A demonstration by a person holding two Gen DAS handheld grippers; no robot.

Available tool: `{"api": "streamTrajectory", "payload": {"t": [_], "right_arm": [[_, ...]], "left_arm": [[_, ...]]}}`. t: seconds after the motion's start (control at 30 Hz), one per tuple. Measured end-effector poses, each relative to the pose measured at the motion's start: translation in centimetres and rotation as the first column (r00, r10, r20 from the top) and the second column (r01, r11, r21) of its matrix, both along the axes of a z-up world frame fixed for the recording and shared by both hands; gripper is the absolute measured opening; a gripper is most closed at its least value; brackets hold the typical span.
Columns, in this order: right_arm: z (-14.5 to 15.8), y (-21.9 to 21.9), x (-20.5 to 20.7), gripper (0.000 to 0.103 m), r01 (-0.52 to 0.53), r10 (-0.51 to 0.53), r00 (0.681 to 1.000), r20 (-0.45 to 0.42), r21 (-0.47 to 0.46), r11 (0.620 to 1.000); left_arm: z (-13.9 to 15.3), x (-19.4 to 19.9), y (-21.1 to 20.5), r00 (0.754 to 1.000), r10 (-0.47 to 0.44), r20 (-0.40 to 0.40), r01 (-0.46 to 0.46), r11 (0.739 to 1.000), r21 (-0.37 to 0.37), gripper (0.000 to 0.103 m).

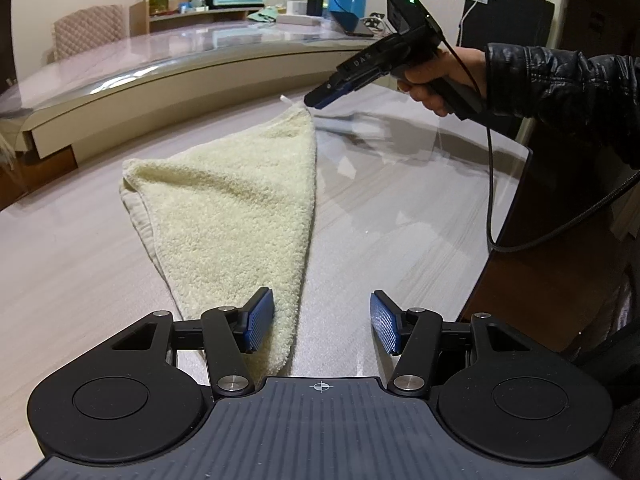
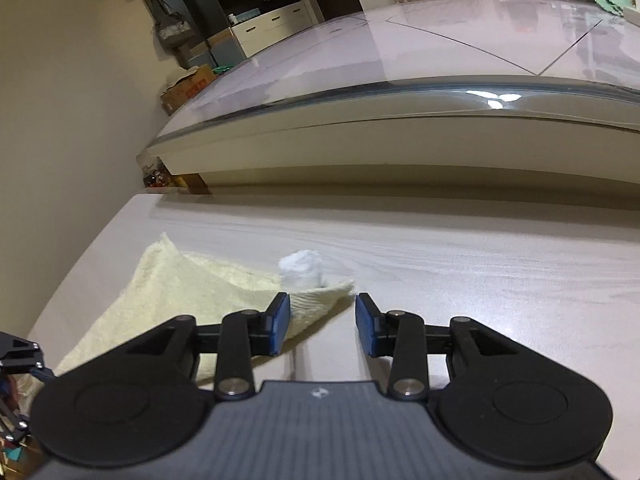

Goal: Fold towel
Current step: 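Close the right tool on the towel tip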

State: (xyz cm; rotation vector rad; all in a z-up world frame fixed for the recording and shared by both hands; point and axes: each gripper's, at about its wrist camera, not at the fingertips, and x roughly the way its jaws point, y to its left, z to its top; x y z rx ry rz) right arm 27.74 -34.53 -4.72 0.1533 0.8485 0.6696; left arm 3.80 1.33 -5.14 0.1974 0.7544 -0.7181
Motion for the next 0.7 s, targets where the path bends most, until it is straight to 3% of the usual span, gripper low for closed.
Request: {"api": "streamTrajectory", "payload": {"t": [0.33,0.57,0.6,0.7], "right_arm": [[0.0,3.2,0.4,0.040,0.015,-0.012,1.000,0.026,-0.109,0.994],[-0.5,4.2,1.5,0.037,0.053,-0.055,0.998,-0.016,-0.071,0.996],[-0.5,4.0,1.5,0.035,0.060,-0.062,0.998,-0.020,-0.066,0.996],[-0.7,3.6,1.4,0.012,0.095,-0.097,0.994,-0.049,-0.048,0.994]], "left_arm": [[0.2,-0.2,-0.1,1.000,0.005,-0.008,-0.005,1.000,0.003,0.060],[0.2,-0.6,-0.2,1.000,0.008,0.000,-0.008,1.000,0.001,0.061],[0.3,-0.6,-0.2,1.000,0.010,0.001,-0.010,1.000,0.001,0.061],[0.3,-0.8,-0.2,1.000,0.014,0.004,-0.014,1.000,0.000,0.061]]}}
